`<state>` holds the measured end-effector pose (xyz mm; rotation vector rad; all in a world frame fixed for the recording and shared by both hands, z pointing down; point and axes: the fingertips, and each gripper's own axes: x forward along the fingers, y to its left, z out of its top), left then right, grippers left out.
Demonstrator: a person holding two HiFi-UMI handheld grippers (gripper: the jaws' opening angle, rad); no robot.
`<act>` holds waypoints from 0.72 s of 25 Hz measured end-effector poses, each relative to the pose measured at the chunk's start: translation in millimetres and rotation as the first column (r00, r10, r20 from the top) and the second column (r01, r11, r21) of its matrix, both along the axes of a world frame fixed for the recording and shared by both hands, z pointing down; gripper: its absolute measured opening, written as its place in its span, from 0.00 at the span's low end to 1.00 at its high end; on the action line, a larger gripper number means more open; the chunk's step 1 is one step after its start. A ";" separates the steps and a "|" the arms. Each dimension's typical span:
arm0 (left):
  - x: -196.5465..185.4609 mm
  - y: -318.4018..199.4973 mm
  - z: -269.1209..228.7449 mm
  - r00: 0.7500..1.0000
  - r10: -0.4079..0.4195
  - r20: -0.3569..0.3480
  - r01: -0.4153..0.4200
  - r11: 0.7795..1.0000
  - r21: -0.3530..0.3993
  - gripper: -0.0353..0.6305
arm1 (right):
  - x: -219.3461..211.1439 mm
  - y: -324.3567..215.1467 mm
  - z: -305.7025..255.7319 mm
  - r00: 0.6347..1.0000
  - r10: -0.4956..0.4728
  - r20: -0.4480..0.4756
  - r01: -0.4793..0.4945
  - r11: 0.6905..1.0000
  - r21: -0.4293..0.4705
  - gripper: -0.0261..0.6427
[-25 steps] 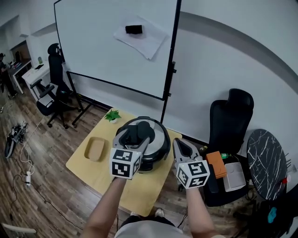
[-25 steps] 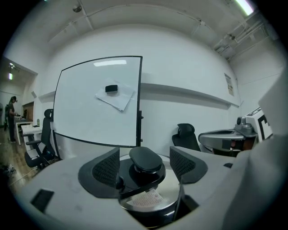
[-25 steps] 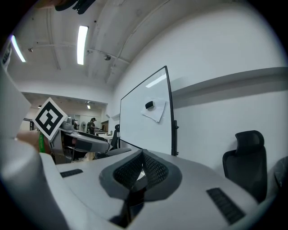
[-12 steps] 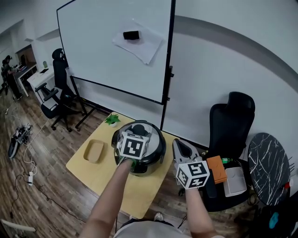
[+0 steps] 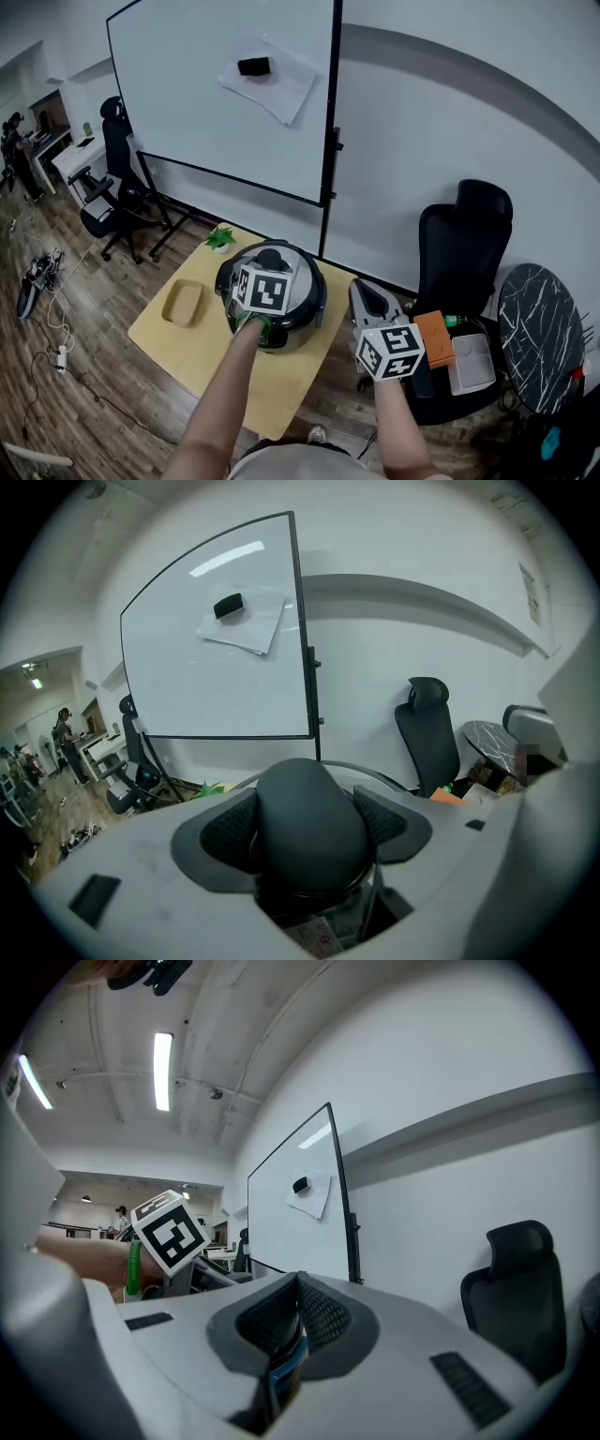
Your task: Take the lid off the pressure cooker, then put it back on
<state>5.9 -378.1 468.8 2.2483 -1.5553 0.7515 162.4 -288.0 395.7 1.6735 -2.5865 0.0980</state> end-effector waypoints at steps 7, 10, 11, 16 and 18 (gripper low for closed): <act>-0.9 0.4 -1.2 1.000 -0.003 0.006 0.003 1.000 0.020 0.53 | 0.0 -0.3 3.4 1.000 -0.012 0.002 0.012 1.000 -0.009 0.04; -1.4 0.1 -1.3 1.000 0.017 0.005 -0.017 1.000 0.022 0.53 | -0.2 -1.0 3.8 1.000 -0.009 0.001 0.009 1.000 -0.012 0.04; -1.6 0.4 -1.5 1.000 0.026 0.005 -0.026 0.999 0.021 0.53 | -0.4 -0.9 3.8 1.000 -0.008 0.002 0.008 1.000 -0.013 0.04; -7.1 1.6 -4.8 0.996 0.091 0.027 -0.091 0.996 0.024 0.53 | -1.8 1.2 6.0 1.000 0.001 0.003 -0.001 1.000 -0.018 0.04; -3.9 3.3 -3.5 0.987 0.157 0.019 -0.157 0.987 0.024 0.53 | -1.8 2.5 7.7 1.000 0.006 0.003 -0.006 1.000 -0.021 0.04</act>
